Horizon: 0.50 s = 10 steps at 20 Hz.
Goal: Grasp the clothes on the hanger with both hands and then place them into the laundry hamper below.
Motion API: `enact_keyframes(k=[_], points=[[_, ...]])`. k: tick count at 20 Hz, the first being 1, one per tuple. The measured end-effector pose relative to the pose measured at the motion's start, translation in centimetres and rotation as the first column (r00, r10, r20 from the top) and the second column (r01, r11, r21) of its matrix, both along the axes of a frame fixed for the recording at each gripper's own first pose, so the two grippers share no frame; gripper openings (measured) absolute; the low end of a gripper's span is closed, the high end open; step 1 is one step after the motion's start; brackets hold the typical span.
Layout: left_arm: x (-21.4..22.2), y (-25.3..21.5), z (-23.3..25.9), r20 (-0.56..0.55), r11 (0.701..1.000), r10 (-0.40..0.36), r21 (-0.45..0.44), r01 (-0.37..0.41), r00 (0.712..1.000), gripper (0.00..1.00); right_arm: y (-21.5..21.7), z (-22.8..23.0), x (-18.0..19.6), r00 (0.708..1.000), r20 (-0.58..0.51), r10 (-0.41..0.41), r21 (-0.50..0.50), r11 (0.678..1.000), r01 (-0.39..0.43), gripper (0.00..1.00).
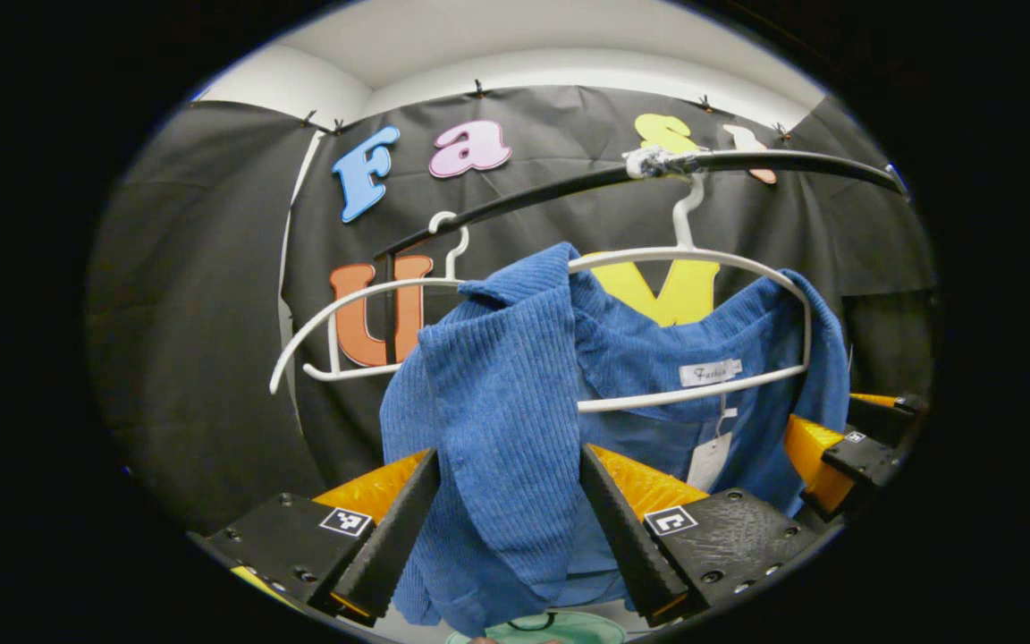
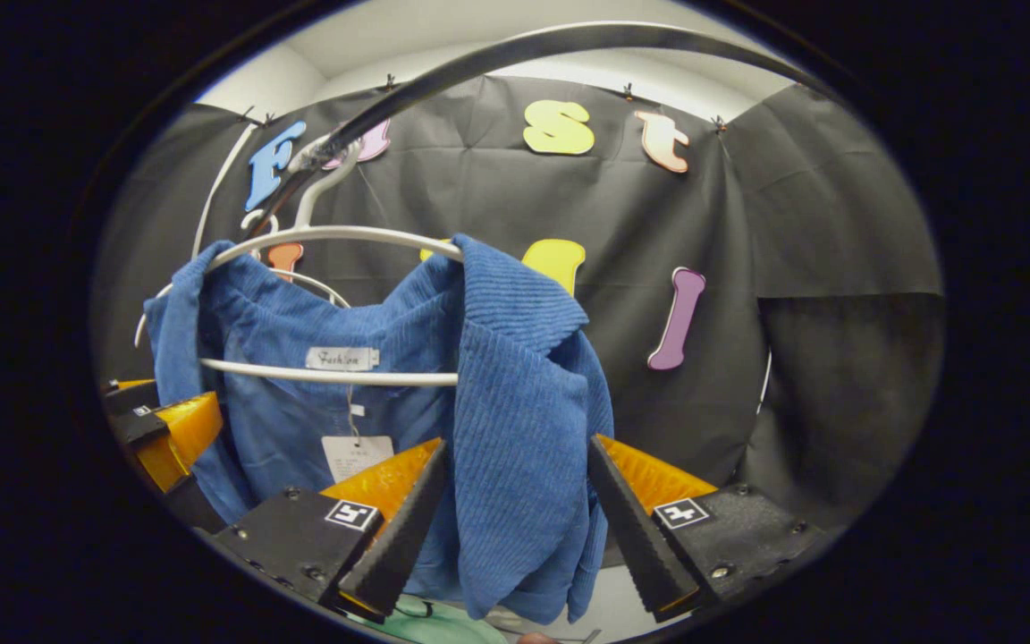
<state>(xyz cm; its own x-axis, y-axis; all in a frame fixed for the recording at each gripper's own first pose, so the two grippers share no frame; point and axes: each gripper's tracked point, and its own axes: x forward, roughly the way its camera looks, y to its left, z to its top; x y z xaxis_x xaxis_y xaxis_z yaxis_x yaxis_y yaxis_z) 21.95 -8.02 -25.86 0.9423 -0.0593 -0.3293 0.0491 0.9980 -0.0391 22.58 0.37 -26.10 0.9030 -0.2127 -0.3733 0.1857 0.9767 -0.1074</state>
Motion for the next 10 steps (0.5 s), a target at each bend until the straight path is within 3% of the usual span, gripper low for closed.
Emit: enact_keyframes(k=[4, 5, 6, 9, 10], points=[[0.2, -0.1, -1.9, -0.025, 1.000, 0.011, 0.017, -0.010, 1.000, 0.95, -0.7, -2.1, 0.3, 0.999, -0.031, -0.019, -0.005, 1.000, 0.019, 0.94], [0.2, -0.2, -2.1, -0.024, 1.000, 0.011, 0.022, -0.010, 1.000, 0.89, -0.9, -2.7, 0.3, 0.999, -0.043, -0.025, -0.005, 1.000, 0.024, 0.94], [0.3, -0.4, -2.2, -0.019, 1.000, 0.005, 0.027, -0.004, 1.000, 0.93, -1.0, -3.0, 0.2, 0.998, -0.050, -0.027, -0.004, 1.000, 0.027, 0.93], [0.2, -0.3, -2.2, -0.008, 0.999, 0.005, 0.044, -0.004, 1.000, 0.72, -1.3, -3.0, 0.2, 0.999, -0.029, -0.030, -0.004, 1.000, 0.030, 0.85], [0.2, 0.0, -2.3, -0.010, 0.999, 0.019, 0.050, -0.018, 1.000, 0.57, -1.3, -3.1, 0.2, 0.999, -0.032, -0.028, -0.008, 1.000, 0.028, 0.83]])
